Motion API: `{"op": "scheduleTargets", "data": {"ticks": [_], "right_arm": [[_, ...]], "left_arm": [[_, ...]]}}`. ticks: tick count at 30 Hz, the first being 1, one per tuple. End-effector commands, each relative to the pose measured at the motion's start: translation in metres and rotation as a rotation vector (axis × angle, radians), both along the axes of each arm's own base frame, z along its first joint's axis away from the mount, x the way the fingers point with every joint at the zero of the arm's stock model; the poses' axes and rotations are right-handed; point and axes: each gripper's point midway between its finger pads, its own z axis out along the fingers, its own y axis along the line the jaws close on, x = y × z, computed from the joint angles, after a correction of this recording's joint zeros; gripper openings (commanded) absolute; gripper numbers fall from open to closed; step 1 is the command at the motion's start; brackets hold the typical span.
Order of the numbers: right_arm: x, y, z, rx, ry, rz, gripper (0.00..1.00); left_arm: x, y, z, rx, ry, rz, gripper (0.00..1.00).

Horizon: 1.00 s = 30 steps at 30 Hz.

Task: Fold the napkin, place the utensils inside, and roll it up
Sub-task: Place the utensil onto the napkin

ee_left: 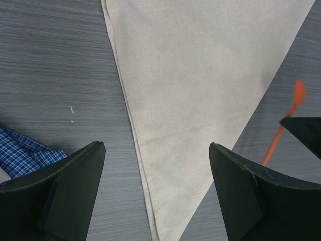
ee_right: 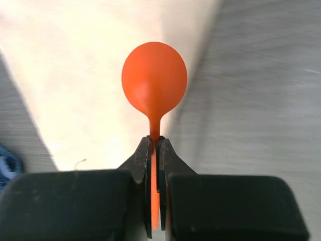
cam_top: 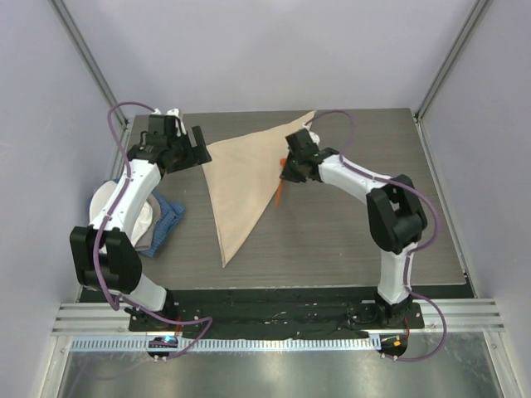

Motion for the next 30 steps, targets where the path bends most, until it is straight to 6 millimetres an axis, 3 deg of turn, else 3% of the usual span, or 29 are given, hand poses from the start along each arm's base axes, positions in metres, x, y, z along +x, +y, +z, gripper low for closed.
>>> {"op": "scheduleTargets", "data": {"ticks": [1,5,10,16,23,30], "right_arm": [[0.033,0.045,0.013,0.133,-0.045,-0.099,0.01],[0.044,0.067,0.014,0.133,-0.078,-0.122,0.01],[0.054,0.068,0.005,0.121,-0.081,-0.168,0.01],[0.062,0.056,-0.003,0.062,-0.082,-0.237,0.01],[0.058,0.062,-0.025,0.080,-0.021,-0.261,0.01],[0.057,0.060,-0.035,0.061,-0.006,-0.255,0.02]], "left_arm": [[-0.002,-0.004,0.028,-0.026,-0.082,-0.014,0.89],[-0.002,-0.005,0.031,-0.031,-0.088,-0.016,0.90],[-0.003,-0.009,0.031,-0.049,-0.085,-0.029,0.89],[-0.004,-0.011,0.031,-0.057,-0.080,-0.031,0.90],[-0.004,-0.012,0.031,-0.065,-0.079,-0.035,0.90],[-0.004,-0.013,0.032,-0.068,-0.079,-0.038,0.89]]}}
